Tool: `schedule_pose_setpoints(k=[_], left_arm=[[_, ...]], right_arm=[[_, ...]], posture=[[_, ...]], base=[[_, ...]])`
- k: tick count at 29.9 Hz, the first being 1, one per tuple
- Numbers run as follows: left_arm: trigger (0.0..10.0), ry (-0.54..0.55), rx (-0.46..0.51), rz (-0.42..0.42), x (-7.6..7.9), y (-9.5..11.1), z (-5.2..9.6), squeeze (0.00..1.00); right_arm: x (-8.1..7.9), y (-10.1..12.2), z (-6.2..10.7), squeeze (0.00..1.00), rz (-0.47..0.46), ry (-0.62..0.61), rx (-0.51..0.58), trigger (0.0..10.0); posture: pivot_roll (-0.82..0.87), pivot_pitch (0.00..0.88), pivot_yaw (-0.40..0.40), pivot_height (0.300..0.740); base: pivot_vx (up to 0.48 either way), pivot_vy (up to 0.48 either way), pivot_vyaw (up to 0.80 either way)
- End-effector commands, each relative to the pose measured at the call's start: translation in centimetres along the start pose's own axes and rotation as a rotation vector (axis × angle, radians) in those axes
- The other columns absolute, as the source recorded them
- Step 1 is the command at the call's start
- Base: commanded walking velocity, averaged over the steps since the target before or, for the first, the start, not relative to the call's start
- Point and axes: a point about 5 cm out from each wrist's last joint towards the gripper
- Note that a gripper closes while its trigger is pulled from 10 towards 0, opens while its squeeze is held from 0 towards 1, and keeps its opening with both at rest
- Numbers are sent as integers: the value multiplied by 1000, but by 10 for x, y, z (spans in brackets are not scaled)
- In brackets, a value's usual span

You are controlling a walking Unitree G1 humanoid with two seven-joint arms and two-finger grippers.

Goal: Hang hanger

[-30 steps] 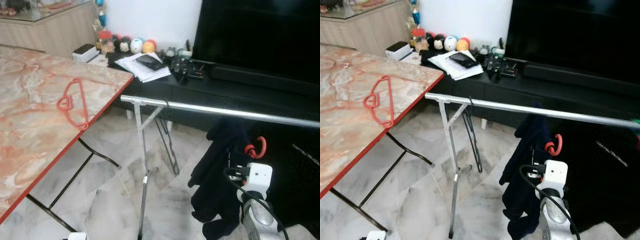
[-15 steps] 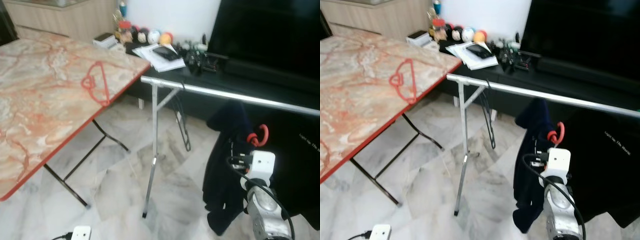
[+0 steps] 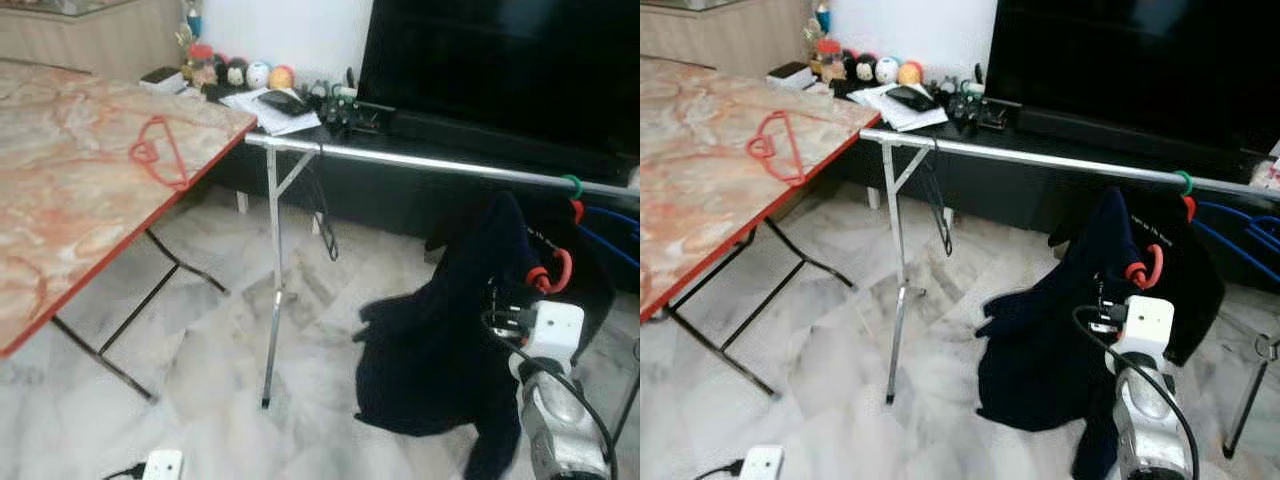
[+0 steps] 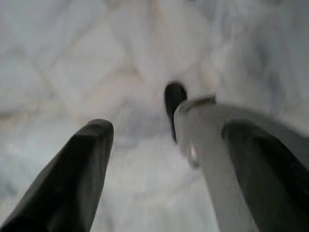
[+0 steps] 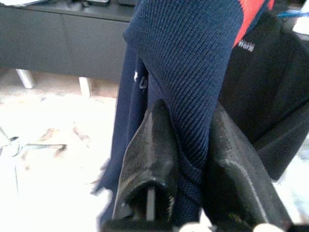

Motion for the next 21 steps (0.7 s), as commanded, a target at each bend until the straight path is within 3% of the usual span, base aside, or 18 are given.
schedule_pose_setpoints(k=[1,9,16,21], left_arm=[[10000,2,-14,9,-1,-2,0,0],[10000,-1,-13,8,1,-2,0,0],[10000,-16,-25,-11,4,-5,1,0],[10000,-6,-13,2,6,-1,0,0]], right_arm=[[-6,8,-6,0,12,27,33,10000],[-4,10,-5,0,-27,16,43,10000],[12,5,2,0,-13,-24,31,10000],[3,-1,-1,0,-6,12,-5,10000]], posture=[[-64,0,-75,740],[-58,0,-69,740],[-76,0,-60,740],[-48,0,-80,740]], base=[[-292,0,0],[-290,0,0],[-247,0,0],[0,0,0]])
Point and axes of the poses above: a point about 5 cm out from each wrist's last joint towards the gripper, its own z axis pointing back from the gripper into the wrist, its own y axis along the axis of the wrist's last joint, x = y × z, and after that the axes turned 15 degrees about -z, right-handed
